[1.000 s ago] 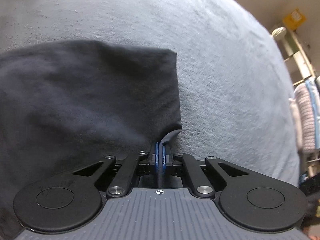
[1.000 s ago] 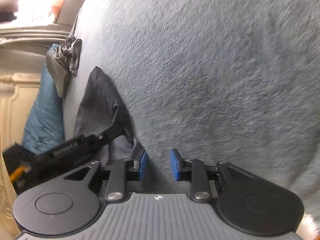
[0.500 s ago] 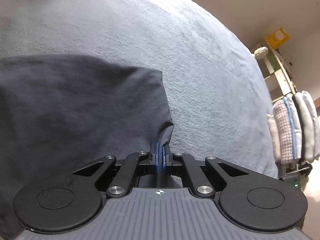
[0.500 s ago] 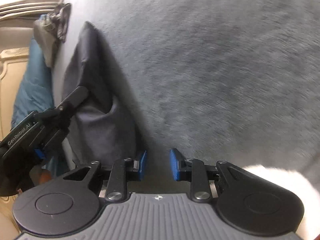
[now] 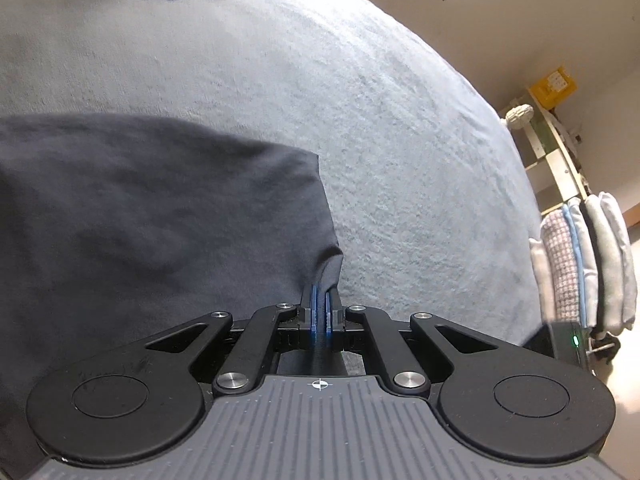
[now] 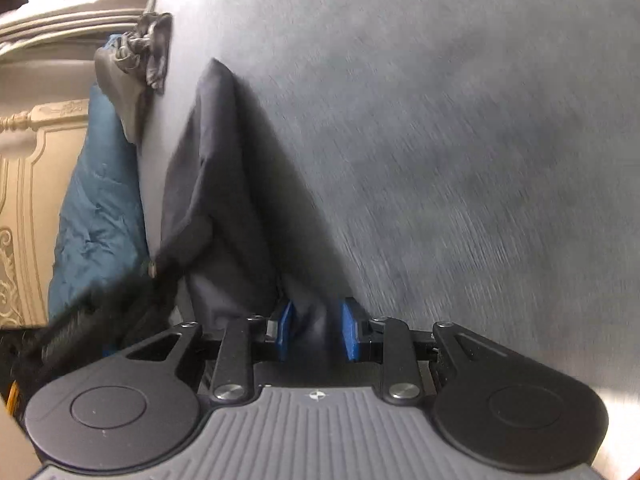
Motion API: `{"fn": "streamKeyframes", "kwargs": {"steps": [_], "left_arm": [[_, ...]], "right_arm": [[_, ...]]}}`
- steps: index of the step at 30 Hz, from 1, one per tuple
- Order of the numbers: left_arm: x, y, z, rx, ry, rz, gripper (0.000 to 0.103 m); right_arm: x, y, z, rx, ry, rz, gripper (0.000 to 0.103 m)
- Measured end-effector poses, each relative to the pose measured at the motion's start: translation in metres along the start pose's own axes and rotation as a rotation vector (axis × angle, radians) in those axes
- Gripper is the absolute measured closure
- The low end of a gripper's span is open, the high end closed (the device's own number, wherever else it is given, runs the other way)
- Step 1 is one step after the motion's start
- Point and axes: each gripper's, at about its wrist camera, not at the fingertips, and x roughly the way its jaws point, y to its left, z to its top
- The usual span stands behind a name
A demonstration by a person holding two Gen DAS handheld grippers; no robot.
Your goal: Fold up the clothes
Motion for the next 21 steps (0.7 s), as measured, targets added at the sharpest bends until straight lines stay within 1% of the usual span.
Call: {"fn": "streamKeyframes", "kwargs": {"steps": [4,8,10,13,15,17,19,21], "left_arm": [[0.011,0.0,-0.003,-0.016,0.011,0.002,0.101],[0.026,-0.001,-0.006,0.006,0.031,0.026,0.1],[0.035,0.0,-0.008,0.016,0.052,0.055,0.099],[0.038,0.002,-0.007,-0.016,0.065,0.054,0.097],[0.037,0.003,-0.004,-0.039,0.073,0.048,0.094],[0.031,0.003,-0.001,-0.052,0.078,0.049,0.086],[0.021,0.0,0.0,-0.041,0.062,0.055,0.079],[0.006,-0.001,0.002,-0.028,0.038,0.057,0.076]], "right_arm": [[-0.015,-0.015,-0.006,0.045,-0.001,-0.002,0.075],[-0.029,-0.027,-0.011,0.066,-0.012,-0.028,0.075],[-0.038,-0.03,-0.015,0.061,-0.041,-0.048,0.075],[-0.049,-0.027,-0.017,0.043,-0.094,-0.051,0.075],[-0.051,-0.021,-0.016,0.026,-0.114,-0.058,0.075],[-0.05,-0.016,-0.016,0.019,-0.119,-0.058,0.075],[-0.049,-0.011,-0.018,0.009,-0.122,-0.05,0.075],[-0.051,-0.003,-0.021,-0.018,-0.13,-0.052,0.074]]}}
